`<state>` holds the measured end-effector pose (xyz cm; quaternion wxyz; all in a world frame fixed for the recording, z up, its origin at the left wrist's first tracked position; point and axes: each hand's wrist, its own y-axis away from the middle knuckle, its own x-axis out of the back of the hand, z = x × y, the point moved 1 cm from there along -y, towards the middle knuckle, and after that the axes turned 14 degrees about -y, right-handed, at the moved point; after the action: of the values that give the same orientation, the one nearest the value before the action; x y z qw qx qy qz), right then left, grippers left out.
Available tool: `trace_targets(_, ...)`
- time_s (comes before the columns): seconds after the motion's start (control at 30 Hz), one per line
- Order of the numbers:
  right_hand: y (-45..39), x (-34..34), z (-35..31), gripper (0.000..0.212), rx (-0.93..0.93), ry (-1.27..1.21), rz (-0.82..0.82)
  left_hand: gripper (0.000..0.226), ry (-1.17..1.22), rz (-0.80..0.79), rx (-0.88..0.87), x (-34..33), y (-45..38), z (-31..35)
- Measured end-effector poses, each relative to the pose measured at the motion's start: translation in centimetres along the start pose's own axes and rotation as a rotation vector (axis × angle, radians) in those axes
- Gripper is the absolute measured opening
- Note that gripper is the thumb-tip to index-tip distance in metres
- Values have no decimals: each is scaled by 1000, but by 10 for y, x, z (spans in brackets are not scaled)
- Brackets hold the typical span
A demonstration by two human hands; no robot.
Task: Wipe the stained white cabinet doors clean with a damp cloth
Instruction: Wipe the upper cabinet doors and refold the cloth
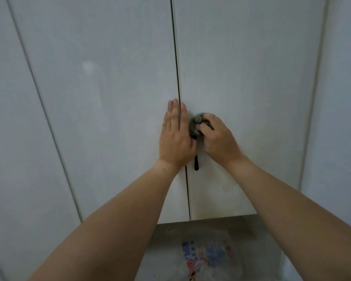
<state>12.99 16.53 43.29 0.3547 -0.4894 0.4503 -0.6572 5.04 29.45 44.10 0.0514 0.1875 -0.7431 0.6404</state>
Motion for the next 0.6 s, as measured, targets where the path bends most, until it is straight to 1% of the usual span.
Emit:
trace_targets(0.03, 7, 2, 3, 18, -62, 9, 77, 78, -16, -17, -15, 0, 3, 3)
trace_targets(0.1, 25, 1, 3, 18, -275, 20, 268, 82, -49, -52, -32, -2, 9, 10)
trace_targets(0.13, 36, -4, -1, 17, -342, 32, 307, 83, -63, -68, -29, -4, 13, 15)
trace_targets(0.17, 48, -9, -6, 15, -326, 55, 259, 83, -78, -81, -22, -6, 18, 19)
trace_targets(0.23, 73, -10, -3, 14, -106, 106, 5, 80, -111, -103, -8, -12, 29, 29)
trace_targets(0.27, 76, 0, 9, 14, -34, 133, -59, 81, -136, -116, 0, -14, 33, 32)
trace_targets(0.3, 75, 15, 20, 17, -79, 141, -44, 83, -158, -136, 11, -16, 37, 36)
trace_targets(0.33, 71, 30, 31, 21, -230, 137, 60, 86, -169, -157, 26, -17, 39, 40)
trace_targets(0.37, 69, 44, 44, 24, -432, 136, 220, 89, -171, -173, 39, -17, 41, 45)
trace_targets(0.4, 68, 53, 48, 24, -595, 120, 399, 90, -171, -184, 52, -17, 42, 50)
trace_targets(0.43, 68, 53, 42, 22, -670, 128, 504, 91, -169, -193, 68, -17, 42, 55)
trace_targets(0.47, 67, 44, 31, 19, -672, 151, 500, 91, -158, -198, 92, -18, 42, 60)
trace_targets(0.5, 66, 34, 16, 17, -637, 121, 404, 90, -129, -197, 121, -20, 41, 66)
trace_targets(0.53, 73, 23, 8, 18, -539, 65, 243, 88, -99, -190, 149, -23, 40, 71)
trace_targets(0.57, 80, 18, 6, 20, -368, 81, 65, 87, -83, -187, 174, -25, 38, 76)
trace_targets(0.6, 87, 21, 12, 21, -247, 151, -27, 88, -79, -194, 194, -27, 37, 79)
